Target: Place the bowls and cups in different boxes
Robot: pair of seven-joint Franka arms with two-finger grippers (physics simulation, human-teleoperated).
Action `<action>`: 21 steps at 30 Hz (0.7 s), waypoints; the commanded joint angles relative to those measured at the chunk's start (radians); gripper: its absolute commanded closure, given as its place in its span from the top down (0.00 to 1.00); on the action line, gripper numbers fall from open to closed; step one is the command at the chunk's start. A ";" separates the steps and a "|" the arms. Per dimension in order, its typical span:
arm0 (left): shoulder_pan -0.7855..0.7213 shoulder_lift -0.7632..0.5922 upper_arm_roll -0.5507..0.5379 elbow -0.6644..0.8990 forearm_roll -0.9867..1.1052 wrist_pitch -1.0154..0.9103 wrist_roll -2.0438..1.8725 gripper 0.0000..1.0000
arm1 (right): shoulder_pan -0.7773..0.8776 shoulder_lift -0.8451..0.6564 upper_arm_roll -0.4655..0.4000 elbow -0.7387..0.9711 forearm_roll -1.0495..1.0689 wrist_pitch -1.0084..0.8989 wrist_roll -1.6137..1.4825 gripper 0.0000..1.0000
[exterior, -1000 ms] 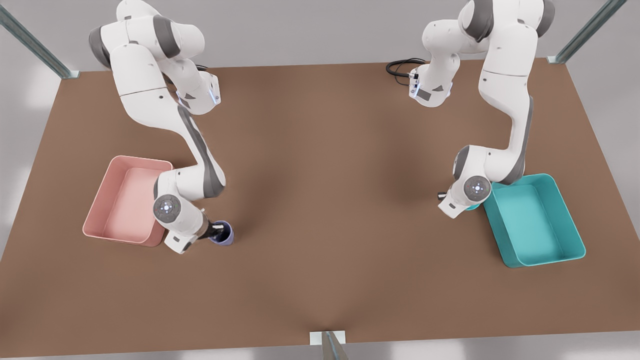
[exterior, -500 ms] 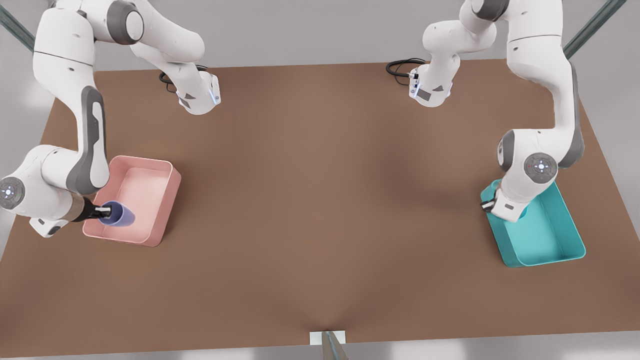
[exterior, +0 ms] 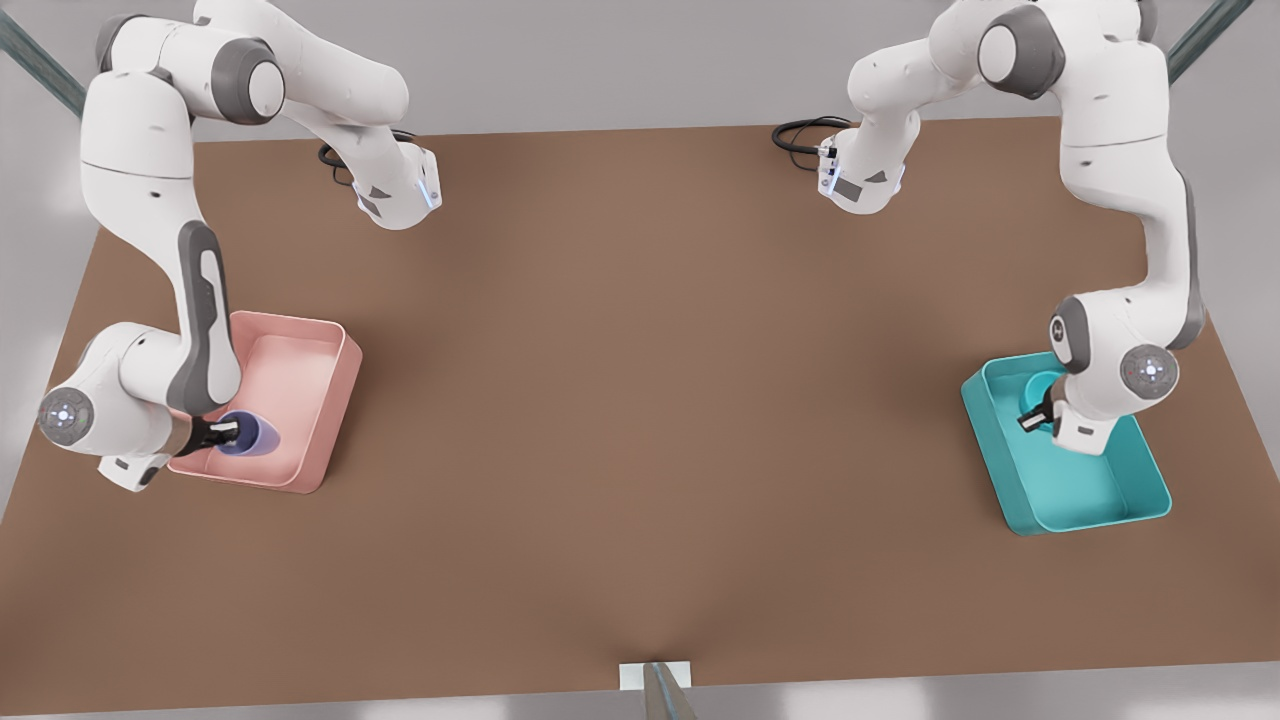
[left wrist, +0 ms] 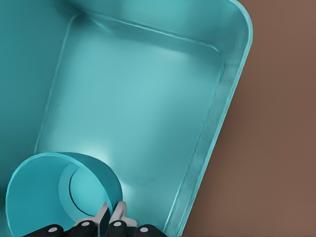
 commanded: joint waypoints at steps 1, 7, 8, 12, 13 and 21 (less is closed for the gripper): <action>0.011 0.022 0.000 0.007 -0.003 0.076 0.037 0.21 | -0.001 0.004 0.000 -0.002 -0.003 0.052 -0.143 0.21; 0.037 0.080 0.003 0.054 -0.001 0.100 0.045 0.34 | -0.001 0.025 0.001 -0.020 0.009 0.055 -0.134 0.51; 0.037 0.080 0.003 0.054 -0.001 0.102 0.043 1.00 | -0.006 0.039 0.001 -0.019 0.012 0.055 -0.134 1.00; 0.029 0.057 0.002 0.089 -0.014 0.087 0.037 1.00 | -0.004 0.045 0.003 -0.019 0.012 0.055 -0.135 1.00; 0.006 0.001 -0.001 0.092 -0.014 0.019 0.037 1.00 | -0.004 0.044 0.003 -0.019 0.012 0.055 -0.135 1.00; -0.285 -0.279 -0.115 0.366 -0.150 -0.789 0.383 1.00 | 0.001 -0.066 0.012 -0.007 0.015 -0.043 -0.140 1.00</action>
